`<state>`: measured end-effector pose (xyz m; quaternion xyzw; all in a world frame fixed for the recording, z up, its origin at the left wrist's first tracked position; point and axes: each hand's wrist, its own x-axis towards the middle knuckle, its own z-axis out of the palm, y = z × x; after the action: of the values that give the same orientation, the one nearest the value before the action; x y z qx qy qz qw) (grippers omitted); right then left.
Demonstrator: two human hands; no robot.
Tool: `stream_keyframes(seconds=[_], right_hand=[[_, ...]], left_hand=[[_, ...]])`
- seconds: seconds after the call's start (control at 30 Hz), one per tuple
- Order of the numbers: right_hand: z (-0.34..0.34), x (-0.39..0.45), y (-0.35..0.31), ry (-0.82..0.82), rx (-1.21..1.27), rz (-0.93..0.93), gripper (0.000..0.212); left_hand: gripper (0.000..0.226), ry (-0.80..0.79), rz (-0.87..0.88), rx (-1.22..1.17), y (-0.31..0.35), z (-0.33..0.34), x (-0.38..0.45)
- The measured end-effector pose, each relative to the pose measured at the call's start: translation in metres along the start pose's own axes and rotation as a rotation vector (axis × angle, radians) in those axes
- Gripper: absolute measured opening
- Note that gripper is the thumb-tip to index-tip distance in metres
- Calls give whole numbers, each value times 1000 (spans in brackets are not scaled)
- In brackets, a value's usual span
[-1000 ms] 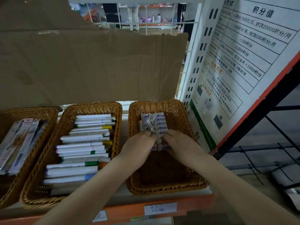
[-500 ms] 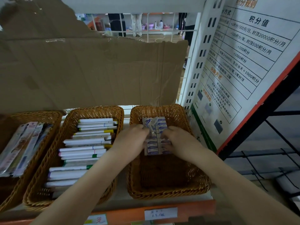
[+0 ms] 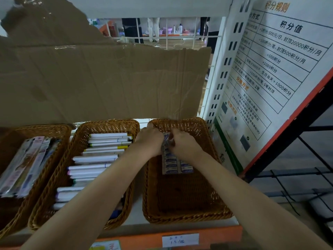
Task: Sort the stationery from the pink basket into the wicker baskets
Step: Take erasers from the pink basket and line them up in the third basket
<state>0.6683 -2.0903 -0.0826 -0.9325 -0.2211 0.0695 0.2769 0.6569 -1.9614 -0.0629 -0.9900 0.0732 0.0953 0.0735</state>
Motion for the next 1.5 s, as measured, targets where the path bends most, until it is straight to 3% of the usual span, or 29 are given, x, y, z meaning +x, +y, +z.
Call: stream_keyframes(seconds=[0.2,0.33,0.47,0.63,0.8,0.9,1.07,1.17,1.27,1.37,1.5], right_hand=[[-8,-4,7,-18,70,-4,27],[-18,-18,14,-2,261,8,30],[-24,-40,16,-11,571,74,26],[-23,-65,16,15,902,129,25],[-21,-77,11,8,1082,163,26],[-19,-82,10,31,1147,171,25],[-17,-91,11,74,1230,166,24],[-14,-93,11,91,1242,180,23],[-13,-93,14,83,1210,216,24],[-19,-94,22,49,816,208,25],[-21,-93,24,-43,254,93,24]], left_hand=[[40,85,-3,-105,-3,-3,-3],[45,127,-25,-441,-7,-6,-18],[46,72,24,-792,-3,-4,-36],[33,170,76,-847,10,2,-56],[54,341,108,-871,20,3,-71],[59,299,79,-913,19,6,-71],[43,103,18,-1100,16,9,-76],[39,-15,67,-1157,14,8,-80],[12,35,125,-947,10,9,-79],[29,118,134,-637,7,12,-78],[35,105,192,-274,15,18,-79]])
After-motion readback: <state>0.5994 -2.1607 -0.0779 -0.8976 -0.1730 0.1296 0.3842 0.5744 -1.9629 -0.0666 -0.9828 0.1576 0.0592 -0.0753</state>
